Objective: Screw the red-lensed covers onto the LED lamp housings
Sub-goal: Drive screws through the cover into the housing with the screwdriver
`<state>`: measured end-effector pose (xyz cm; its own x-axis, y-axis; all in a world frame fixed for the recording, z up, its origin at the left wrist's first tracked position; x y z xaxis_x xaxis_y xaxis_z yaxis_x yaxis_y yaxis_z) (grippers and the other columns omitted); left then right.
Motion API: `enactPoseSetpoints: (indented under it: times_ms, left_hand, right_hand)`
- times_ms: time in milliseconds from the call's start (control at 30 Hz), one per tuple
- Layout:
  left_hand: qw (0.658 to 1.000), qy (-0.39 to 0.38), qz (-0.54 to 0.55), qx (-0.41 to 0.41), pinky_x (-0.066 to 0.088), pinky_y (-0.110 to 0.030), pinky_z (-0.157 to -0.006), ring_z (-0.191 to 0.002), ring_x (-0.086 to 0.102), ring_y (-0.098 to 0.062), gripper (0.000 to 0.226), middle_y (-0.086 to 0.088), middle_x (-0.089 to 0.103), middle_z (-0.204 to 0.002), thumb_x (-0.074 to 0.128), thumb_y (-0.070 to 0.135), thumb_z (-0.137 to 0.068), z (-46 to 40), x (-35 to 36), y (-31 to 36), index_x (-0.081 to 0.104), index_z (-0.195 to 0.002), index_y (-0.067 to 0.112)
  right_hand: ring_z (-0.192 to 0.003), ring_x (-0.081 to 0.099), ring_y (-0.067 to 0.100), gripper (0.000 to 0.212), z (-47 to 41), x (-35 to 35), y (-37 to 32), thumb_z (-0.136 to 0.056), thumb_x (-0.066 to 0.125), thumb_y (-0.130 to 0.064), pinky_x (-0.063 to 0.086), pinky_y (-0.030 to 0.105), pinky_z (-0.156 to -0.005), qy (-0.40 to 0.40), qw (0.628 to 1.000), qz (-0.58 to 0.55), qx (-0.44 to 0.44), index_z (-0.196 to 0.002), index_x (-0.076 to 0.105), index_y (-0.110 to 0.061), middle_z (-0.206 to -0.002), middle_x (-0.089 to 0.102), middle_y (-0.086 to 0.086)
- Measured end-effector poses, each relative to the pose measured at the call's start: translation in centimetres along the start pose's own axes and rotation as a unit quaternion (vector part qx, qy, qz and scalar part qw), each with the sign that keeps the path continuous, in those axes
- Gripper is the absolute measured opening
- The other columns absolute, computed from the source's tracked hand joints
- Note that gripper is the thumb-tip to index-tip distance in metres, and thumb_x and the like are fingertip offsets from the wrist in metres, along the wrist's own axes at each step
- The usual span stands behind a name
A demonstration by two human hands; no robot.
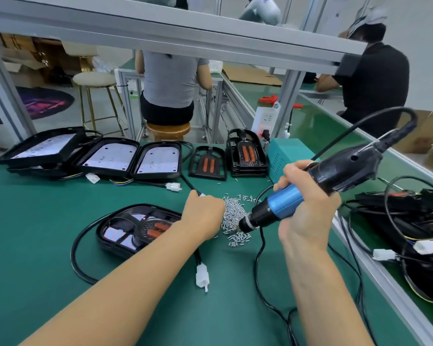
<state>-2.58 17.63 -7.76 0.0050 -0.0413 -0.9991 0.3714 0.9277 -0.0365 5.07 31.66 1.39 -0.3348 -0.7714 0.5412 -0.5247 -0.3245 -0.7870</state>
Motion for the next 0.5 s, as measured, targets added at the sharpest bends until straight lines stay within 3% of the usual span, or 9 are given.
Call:
enactPoseSetpoints:
  times_ms: [100, 233, 500]
  left_hand:
    - [1.0, 0.011, 0.024, -0.007, 0.026, -0.034, -0.08, -0.082, 0.051, -0.024, 0.025, 0.0, 0.067, -0.089, 0.053, 0.003, -0.082, 0.6, -0.1, -0.2, 0.053, -0.076, 0.027]
    - [0.999, 0.014, 0.042, -0.016, 0.024, -0.033, -0.079, -0.084, 0.051, -0.023, 0.024, 0.001, 0.07, -0.094, 0.055, 0.008, -0.084, 1.7, 0.1, 0.2, 0.066, -0.084, 0.03]
    - [0.999, 0.014, 0.003, -0.039, 0.022, -0.033, -0.076, -0.076, 0.053, -0.023, 0.016, 0.0, 0.07, -0.089, 0.061, 0.012, -0.083, 2.2, -0.2, 0.4, 0.056, -0.078, 0.026]
  right_hand:
    - [-0.049, 0.049, 0.017, 0.022, -0.2, -0.5, 0.0, -0.067, 0.067, -0.001, 0.043, 0.027, -0.055, 0.007, 1.0, -0.003, 0.001, -0.061, 0.06, -0.022, -0.056, 0.055, -0.004]
    - [-0.049, 0.049, 0.017, 0.022, -0.2, -0.5, 0.2, -0.067, 0.067, -0.001, 0.044, 0.026, -0.055, 0.001, 1.0, -0.008, 0.005, -0.061, 0.06, -0.021, -0.057, 0.055, -0.003]
    - [-0.05, 0.049, 0.017, 0.024, 0.2, -0.3, 0.1, -0.066, 0.067, -0.002, 0.044, 0.025, -0.055, -0.007, 1.0, -0.01, 0.006, -0.058, 0.061, -0.024, -0.058, 0.055, -0.004]
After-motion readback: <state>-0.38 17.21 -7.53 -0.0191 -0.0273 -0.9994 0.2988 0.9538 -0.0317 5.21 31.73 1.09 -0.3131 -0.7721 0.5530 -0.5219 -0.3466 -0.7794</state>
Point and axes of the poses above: each hand's wrist, its own z-axis away from the middle knuckle, its own x-axis out of the palm, y = z × x, the point moved 7 cm from there along -z, towards the middle knuckle
